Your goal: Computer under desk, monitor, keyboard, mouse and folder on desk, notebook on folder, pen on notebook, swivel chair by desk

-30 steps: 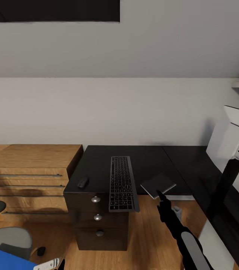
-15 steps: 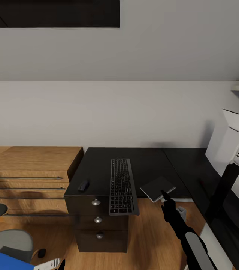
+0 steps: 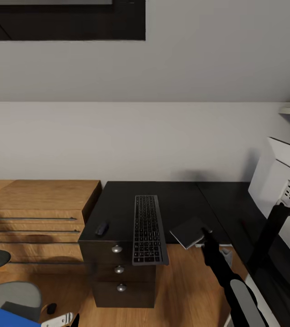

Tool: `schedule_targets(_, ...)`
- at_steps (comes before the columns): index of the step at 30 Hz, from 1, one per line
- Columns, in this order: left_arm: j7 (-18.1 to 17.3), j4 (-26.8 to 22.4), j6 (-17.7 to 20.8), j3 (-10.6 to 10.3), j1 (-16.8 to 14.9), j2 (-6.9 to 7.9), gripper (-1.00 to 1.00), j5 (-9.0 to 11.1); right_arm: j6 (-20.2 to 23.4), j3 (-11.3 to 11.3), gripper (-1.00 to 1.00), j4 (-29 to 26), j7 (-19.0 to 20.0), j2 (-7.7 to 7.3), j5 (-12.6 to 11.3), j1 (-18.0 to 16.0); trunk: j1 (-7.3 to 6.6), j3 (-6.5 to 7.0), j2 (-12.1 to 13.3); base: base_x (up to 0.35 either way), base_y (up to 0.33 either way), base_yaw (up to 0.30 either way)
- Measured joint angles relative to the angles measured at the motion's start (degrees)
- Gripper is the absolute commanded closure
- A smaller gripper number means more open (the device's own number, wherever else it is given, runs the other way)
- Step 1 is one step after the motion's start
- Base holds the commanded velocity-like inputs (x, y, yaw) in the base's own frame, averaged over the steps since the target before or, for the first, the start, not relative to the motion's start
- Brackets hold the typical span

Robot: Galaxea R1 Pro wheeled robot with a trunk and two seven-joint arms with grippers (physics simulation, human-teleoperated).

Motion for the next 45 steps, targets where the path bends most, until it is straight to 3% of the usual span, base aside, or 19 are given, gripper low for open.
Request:
schedule_targets(7,0.0,0.0,0.0,0.0,0.0,-0.02,-1.0,0.0,-0.2,-0.2,-1.0,-1.6,-0.1,0.04,0.7,0.0,-1.54,1.26,2.8,0.0,0.0,0.0)
schedule_targets(11,0.0,0.1,0.0,0.0,0.0,-0.02,-1.0,0.0,-0.2,-0.2,-1.0,-1.9,-0.8,0.05,3.1,0.0,-2.42,1.98,4.4,0.0,0.0,0.0)
schedule_targets(14,0.0,0.1,0.0,0.0,0.0,-0.02,-1.0,0.0,-0.1,0.0,-1.0,-2.8,-3.1,0.11,7.6,0.0,-3.08,2.51,5.6,0.0,0.0,0.0)
schedule_targets(15,0.0,0.1,0.0,0.0,0.0,-0.02,-1.0,0.0,-0.1,0.0,-1.0,-3.6,-4.3,0.18,10.6,0.0,-3.29,2.7,6.0,0.0,0.0,0.0)
schedule_targets(19,0.0,0.1,0.0,0.0,0.0,-0.02,-1.0,0.0,0.0,0.0,-1.0,-5.2,-6.8,0.31,17.7,0.3,-4.17,3.42,7.6,0.0,0.0,0.0)
schedule_targets(20,0.0,0.1,0.0,0.0,0.0,-0.02,-1.0,0.0,0.0,-0.1,-1.0,-6.2,-7.9,0.39,21.3,0.6,-4.4,3.6,8.0,0.0,0.0,0.0)
schedule_targets(22,0.0,0.1,0.0,0.0,0.0,-0.02,-1.0,0.0,0.0,0.0,-1.0,-7.4,-9.1,0.43,24.7,0.9,-4.84,3.95,8.8,0.0,0.0,0.0)
schedule_targets(25,0.0,0.1,0.0,0.0,0.0,-0.02,-1.0,0.0,0.1,0.0,-1.0,-9.4,-10.4,0.5,29.0,1.6,-5.49,4.49,10.0,0.0,0.0,0.0)
schedule_targets(29,0.1,0.1,0.0,0.0,0.0,-0.02,-1.0,0.0,0.2,0.3,-1.0,-13.1,-11.4,0.7,32.7,3.2,-6.37,5.21,11.6,0.0,0.0,0.0)
schedule_targets(31,0.1,0.1,0.0,-0.1,0.0,-0.02,-1.0,0.0,0.3,1.2,-1.0,-14.8,-11.7,0.66,34.0,4.0,-6.81,5.57,12.4,0.0,0.0,0.0)
schedule_targets(34,0.1,0.1,0.0,-0.1,0.0,-0.02,-1.0,0.0,0.7,4.6,-1.0,-16.0,-12.0,0.1,38.2,4.5,-7.47,6.11,13.6,0.0,0.0,0.0)
schedule_targets(35,0.1,0.1,0.0,-0.1,0.0,-0.02,-1.0,0.0,0.9,6.8,-1.0,-16.5,-12.1,-0.26,41.7,4.6,-7.69,6.29,14.0,0.0,0.0,0.0)
schedule_targets(37,0.1,0.1,0.0,-0.1,0.0,-0.02,-1.0,0.0,1.3,8.9,-1.0,-17.2,-12.1,-0.76,46.0,4.7,-8.13,6.65,14.8,0.0,0.0,0.0)
schedule_targets(38,0.1,0.1,0.0,-0.1,0.0,-0.02,-1.0,0.0,1.6,10.6,-1.0,-17.9,-12.1,-1.37,50.5,4.8,-8.35,6.83,15.2,0.0,0.0,0.0)
schedule_targets(42,0.1,0.1,0.0,-0.1,0.0,-0.02,-1.0,0.0,2.1,13.7,-1.0,-18.8,-12.3,-1.83,59.9,5.0,-9.23,7.55,16.9,0.0,0.0,0.0)
schedule_targets(45,0.1,0.2,-0.1,-0.1,0.0,-0.02,-1.0,0.0,2.2,14.6,-1.0,-19.1,-12.8,-1.42,62.6,5.1,-9.89,8.09,18.1,0.0,0.0,0.0)
